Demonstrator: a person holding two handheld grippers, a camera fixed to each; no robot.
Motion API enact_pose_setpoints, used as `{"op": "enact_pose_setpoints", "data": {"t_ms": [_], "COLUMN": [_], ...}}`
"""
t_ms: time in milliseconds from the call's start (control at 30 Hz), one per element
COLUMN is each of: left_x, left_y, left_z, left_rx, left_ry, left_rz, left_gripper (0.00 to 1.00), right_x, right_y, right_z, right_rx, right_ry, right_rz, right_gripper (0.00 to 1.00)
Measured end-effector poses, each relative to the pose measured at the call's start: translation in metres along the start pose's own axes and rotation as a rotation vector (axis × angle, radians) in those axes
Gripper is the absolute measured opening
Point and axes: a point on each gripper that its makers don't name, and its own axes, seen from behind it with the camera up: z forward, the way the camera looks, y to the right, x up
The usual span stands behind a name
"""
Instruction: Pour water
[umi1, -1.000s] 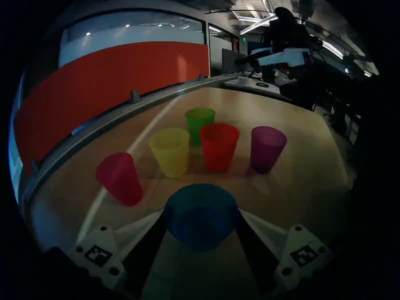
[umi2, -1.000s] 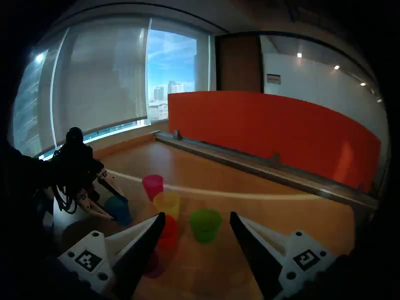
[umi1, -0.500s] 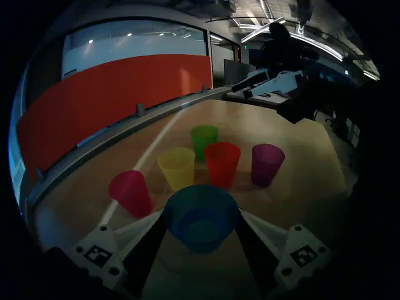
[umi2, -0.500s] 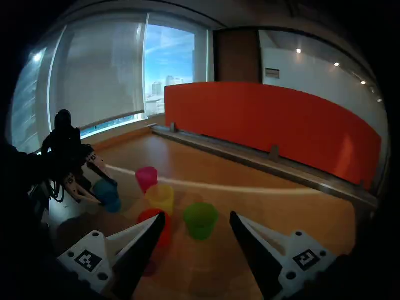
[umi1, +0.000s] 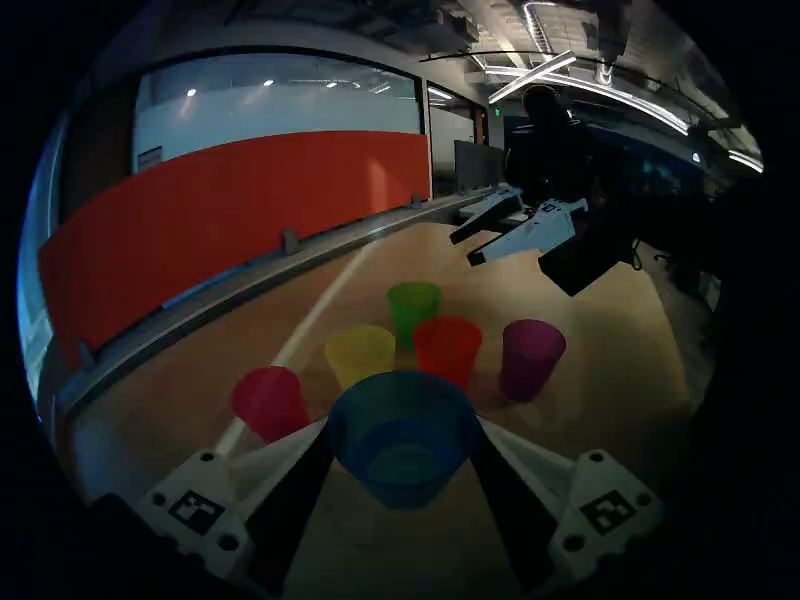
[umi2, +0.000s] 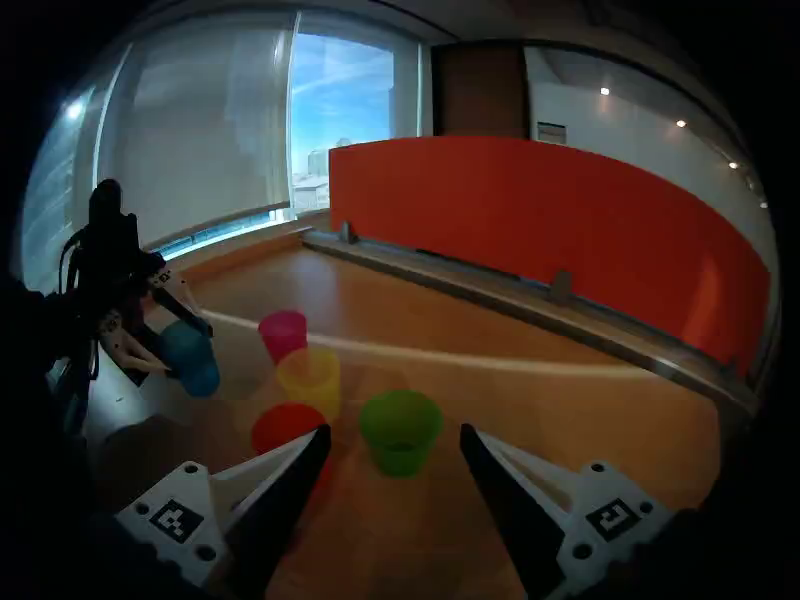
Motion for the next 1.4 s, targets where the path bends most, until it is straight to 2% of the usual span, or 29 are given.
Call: {"op": "enact_pose_setpoints", "data": {"t_ms": [267, 467, 767, 1100, 1400], "left_x": [0.010, 0.021, 0.035, 0.041, 0.042], "left_y": [-0.005, -0.013, -0.020, -0.023, -0.023], "left_z": [-0.005, -0.010, -0.019, -0.025, -0.026], "left_rx": [0.013, 0.031, 0.054, 0.070, 0.072], "left_ry": [0.047, 0.096, 0.142, 0.155, 0.158], "left_rz": [-0.024, -0.041, -0.042, -0.041, -0.040], "left_gripper": [0.87, 0.87, 0.87, 0.88, 0.87], "right_x": [-0.013, -0.024, -0.037, -0.048, -0.048], "right_y": [0.001, 0.002, 0.005, 0.010, 0.010], "right_z": [0.021, 0.035, 0.053, 0.075, 0.088], "right_rx": [0.011, 0.016, 0.023, 0.023, 0.026], "right_ry": [-0.034, -0.068, -0.108, -0.143, -0.154], "right_rz": [-0.008, -0.012, 0.000, -0.004, -0.015], "right_gripper": [1.00, 1.00, 1.00, 1.00, 1.00]}}
